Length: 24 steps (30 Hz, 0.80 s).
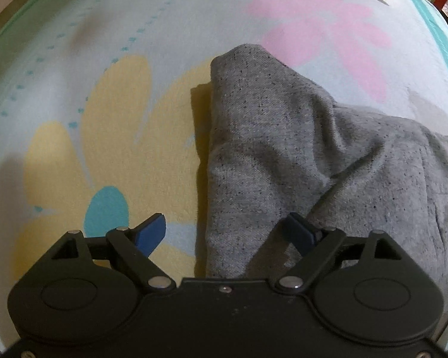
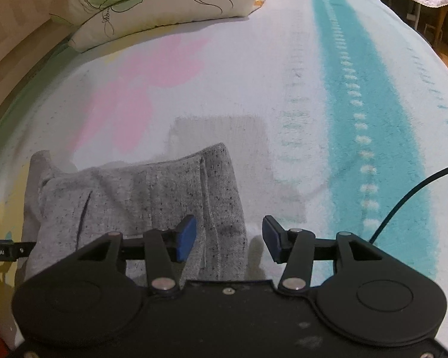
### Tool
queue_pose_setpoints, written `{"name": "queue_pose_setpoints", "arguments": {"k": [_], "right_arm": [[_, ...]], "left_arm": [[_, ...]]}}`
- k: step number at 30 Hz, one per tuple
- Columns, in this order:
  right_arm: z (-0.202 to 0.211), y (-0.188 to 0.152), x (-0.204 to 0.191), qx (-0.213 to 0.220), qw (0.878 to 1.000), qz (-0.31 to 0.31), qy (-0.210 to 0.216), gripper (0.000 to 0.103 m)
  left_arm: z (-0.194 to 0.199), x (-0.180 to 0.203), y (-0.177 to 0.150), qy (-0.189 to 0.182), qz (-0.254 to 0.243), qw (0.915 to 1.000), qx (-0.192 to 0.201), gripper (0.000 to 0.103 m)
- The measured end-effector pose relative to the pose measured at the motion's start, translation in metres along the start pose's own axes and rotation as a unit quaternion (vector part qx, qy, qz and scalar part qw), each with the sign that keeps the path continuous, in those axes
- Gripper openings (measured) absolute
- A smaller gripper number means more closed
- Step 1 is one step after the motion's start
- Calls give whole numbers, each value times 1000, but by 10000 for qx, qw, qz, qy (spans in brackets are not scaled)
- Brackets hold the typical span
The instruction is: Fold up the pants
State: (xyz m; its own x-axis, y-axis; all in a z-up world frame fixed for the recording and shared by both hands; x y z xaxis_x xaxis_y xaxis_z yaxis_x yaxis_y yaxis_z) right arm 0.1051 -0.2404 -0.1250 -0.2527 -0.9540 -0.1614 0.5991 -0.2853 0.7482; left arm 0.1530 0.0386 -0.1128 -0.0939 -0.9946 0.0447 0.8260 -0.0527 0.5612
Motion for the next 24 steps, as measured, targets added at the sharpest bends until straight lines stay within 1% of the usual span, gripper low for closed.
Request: {"name": "queue_pose_setpoints", "arguments": {"k": [4,8,10,11,12,14,17,20,22,24], "right_arm": [[-3,2,7,-105,9996,-238,109,54],[-8,5,21,-153,9982,-584,29,57],[-8,6,23,-133,9985,-515,-88,57],[-9,5,22,-137,9989,-448,-80,57],[-10,4,20,-179,9991,-389,-49,58],[-15,0,13,-333,9992,-224,82,58],[-18,1,7,-370,9992,11,177,58],[-20,4,6,-464,9982,163,341,58],[-22,5,11,-491,9979,103,415,58],[-24,5,14,-486,9977,-21,464,58]], "left_arm": [[-4,-2,0,49,-65,10000,21,94],[-7,-5,1,24,-8,10000,-15,94],[-8,-6,1,10,17,10000,-34,95],[-10,-7,1,8,56,10000,-61,96],[-13,-9,2,24,96,9999,-93,99],[-16,-12,2,6,185,9997,-152,100],[-21,-15,2,-25,296,9993,-210,102],[-24,-15,3,-14,174,9997,-197,103],[-24,-17,4,-67,158,9996,-213,103],[-25,-20,5,-95,265,9993,-232,103]]}}
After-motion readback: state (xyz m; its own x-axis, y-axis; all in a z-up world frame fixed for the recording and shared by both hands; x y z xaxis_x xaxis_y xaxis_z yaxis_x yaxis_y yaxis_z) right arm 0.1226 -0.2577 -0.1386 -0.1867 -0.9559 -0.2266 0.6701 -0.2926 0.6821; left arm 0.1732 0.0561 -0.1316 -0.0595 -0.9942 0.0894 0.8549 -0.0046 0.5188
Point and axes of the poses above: each gripper's, at about its wrist camera, not at the fingertips, and z roughly against the way its jaws point, x to its right, y to its top, the point moved 6 cm from there along -z, roughly the way its jaws point, and after that the axes turned 13 degrees about x, right-handed, at the moved point
